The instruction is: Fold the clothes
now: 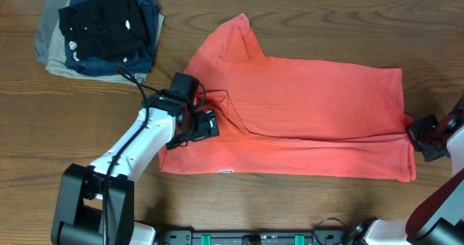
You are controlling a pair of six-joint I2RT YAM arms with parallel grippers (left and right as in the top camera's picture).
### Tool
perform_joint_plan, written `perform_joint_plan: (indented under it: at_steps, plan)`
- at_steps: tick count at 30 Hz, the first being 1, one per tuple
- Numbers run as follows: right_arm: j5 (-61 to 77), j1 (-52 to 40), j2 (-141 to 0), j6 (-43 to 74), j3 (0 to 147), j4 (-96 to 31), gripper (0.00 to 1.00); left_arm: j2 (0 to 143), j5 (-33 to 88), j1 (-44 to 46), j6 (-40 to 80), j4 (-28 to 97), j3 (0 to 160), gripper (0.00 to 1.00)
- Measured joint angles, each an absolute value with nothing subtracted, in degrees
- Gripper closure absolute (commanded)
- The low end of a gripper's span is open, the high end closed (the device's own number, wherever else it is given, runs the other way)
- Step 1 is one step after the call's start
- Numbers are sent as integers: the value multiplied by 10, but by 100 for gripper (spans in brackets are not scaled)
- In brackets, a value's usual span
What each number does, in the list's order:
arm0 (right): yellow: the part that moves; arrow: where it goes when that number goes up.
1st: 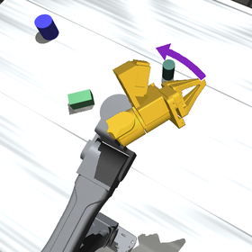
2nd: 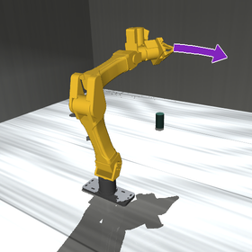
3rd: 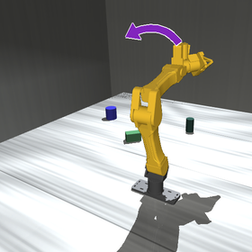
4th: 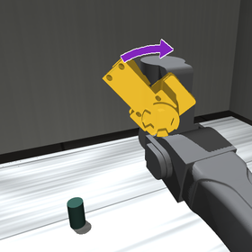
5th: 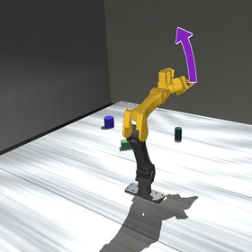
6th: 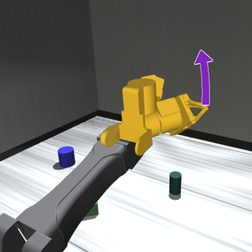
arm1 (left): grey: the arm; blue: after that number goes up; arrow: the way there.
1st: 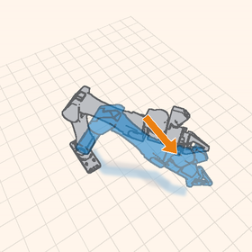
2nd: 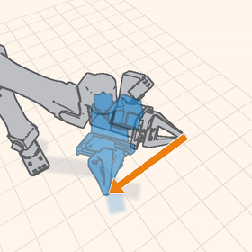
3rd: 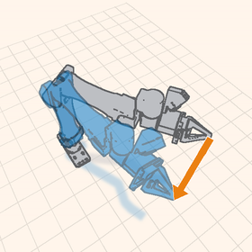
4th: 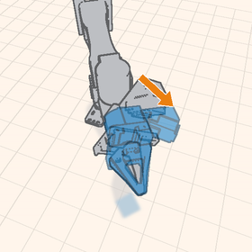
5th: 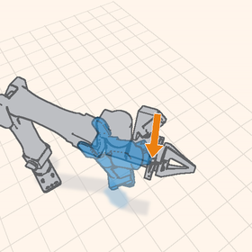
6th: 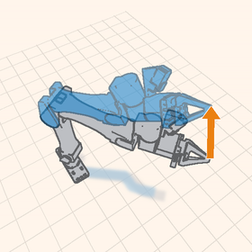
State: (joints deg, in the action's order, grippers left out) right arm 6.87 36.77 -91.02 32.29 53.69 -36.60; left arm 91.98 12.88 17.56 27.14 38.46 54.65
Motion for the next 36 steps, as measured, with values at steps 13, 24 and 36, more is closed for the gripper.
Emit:
perform_joint_plan:
  at_steps: [13,24,36]
  plan:
    - [71,333,-910,329,545,-345,66,920,129,176,265,356,547,2]
    - [96,330,-914,263,749,-592,3,860,130,176,240,383,565,32]
    - [161,183,-914,191,662,-625,71,885,215,270,245,422,578,68]
